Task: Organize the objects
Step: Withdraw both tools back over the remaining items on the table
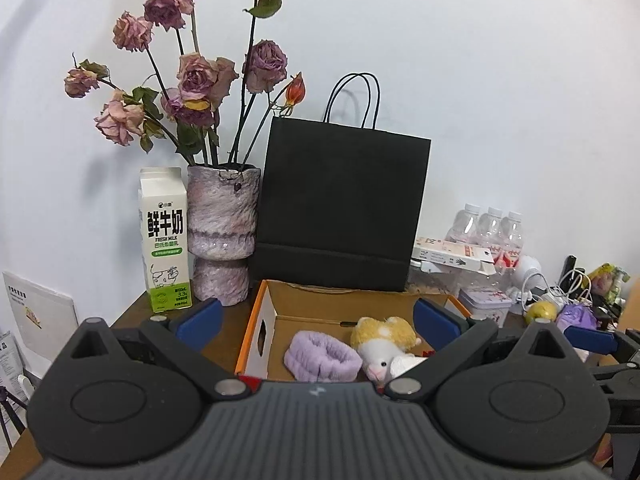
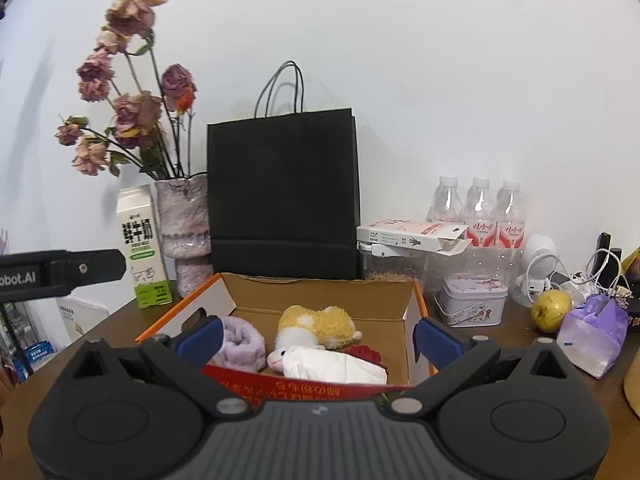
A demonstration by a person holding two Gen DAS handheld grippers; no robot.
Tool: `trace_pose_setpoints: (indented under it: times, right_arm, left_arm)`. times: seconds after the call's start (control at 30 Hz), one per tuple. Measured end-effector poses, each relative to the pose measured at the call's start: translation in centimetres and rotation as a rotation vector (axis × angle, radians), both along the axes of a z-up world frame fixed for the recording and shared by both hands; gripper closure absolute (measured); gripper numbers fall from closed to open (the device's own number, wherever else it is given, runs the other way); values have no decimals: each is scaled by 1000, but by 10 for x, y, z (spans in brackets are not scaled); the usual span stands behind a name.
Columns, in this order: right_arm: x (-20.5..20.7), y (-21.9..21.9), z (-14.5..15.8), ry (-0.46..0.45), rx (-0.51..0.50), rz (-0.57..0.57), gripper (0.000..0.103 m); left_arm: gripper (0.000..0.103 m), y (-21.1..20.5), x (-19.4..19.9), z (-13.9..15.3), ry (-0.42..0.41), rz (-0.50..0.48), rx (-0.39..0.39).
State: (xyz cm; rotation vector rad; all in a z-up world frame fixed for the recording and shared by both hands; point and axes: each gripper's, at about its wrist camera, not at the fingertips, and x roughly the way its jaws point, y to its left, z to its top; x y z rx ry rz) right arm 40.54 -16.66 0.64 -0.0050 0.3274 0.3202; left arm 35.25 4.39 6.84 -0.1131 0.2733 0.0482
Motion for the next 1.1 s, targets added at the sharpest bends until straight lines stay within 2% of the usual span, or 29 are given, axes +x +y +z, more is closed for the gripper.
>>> trace_pose_setpoints:
  times: [0.63, 1.1]
  right_arm:
    - [-115, -33, -16, -3, -28, 41, 0]
    - [-161, -58, -48, 71, -63, 38, 0]
  left_arm:
    - [0, -11, -96, -12, 39, -72, 24]
    - [0, -5, -137, -34, 106, -73, 21]
